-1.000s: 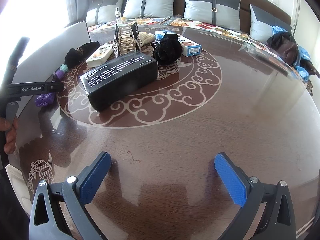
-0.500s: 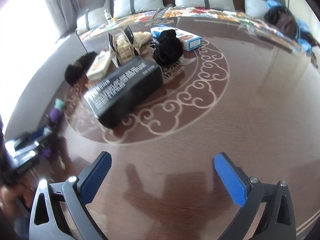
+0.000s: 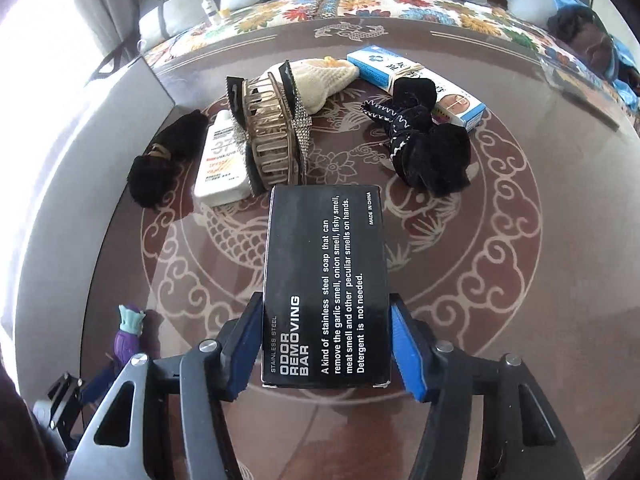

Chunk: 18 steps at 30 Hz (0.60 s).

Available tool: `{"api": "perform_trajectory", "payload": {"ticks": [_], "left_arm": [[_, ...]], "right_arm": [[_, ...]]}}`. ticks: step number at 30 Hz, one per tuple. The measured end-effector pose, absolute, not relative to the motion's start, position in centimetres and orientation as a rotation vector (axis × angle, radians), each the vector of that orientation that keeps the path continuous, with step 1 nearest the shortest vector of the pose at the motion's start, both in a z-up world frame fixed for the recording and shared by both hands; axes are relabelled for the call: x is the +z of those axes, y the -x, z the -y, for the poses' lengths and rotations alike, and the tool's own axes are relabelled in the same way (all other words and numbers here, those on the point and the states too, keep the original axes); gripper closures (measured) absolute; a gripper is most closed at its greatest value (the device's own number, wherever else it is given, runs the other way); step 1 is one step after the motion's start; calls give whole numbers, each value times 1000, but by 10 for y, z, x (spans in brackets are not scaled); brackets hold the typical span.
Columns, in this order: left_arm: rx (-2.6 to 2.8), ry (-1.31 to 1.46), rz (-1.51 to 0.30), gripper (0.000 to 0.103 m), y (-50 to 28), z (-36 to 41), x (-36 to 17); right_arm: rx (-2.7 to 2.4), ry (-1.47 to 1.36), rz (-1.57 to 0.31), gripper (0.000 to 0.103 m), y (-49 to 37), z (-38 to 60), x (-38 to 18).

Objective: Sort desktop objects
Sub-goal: 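Carry the purple toy with the left tool while the right tool carries the black box to the cardboard box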

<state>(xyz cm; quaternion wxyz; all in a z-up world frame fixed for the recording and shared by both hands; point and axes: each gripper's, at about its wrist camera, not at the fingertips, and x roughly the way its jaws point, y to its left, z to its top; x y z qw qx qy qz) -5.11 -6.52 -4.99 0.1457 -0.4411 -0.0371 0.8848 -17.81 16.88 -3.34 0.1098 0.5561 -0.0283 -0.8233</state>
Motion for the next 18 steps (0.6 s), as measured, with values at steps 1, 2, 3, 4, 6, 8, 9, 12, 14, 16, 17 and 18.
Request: {"api": "perform_trajectory", "payload": {"ticks": [1, 2, 3, 4, 6, 8, 9, 12, 14, 16, 17, 18], "left_arm": [[2548, 1259, 117, 61, 46, 65, -49], [2549, 1245, 127, 61, 42, 65, -46], [2548, 1229, 137, 61, 38, 65, -43], [2553, 1213, 145, 61, 35, 64, -39], [2565, 1180, 175, 61, 31, 64, -27], [2582, 1138, 225, 61, 27, 69, -11], [2595, 1118, 249, 61, 27, 72, -2], [2640, 1057, 310, 61, 25, 93, 29], [2687, 1018, 343, 61, 23, 116, 50], [2742, 988, 373, 61, 22, 145, 69], [2768, 981, 390, 61, 22, 162, 77], [2794, 982, 406, 61, 23, 180, 82]], "right_arm": [[-2406, -1621, 86, 44, 166, -176, -30], [-2395, -1607, 83, 44, 156, -182, -27], [-2389, -1598, 79, 44, 145, -188, -23], [-2384, -1591, 79, 44, 139, -192, -20], [-2369, -1578, 91, 44, 125, -197, -15], [-2365, -1561, 93, 44, 117, -196, -8], [-2360, -1548, 92, 44, 115, -192, -4], [-2346, -1484, 93, 44, 117, -172, 15], [-2325, -1423, 110, 44, 121, -151, 34], [-2302, -1348, 111, 44, 123, -120, 55], [-2284, -1309, 111, 44, 125, -102, 66], [-2261, -1273, 109, 44, 127, -82, 76]]}}
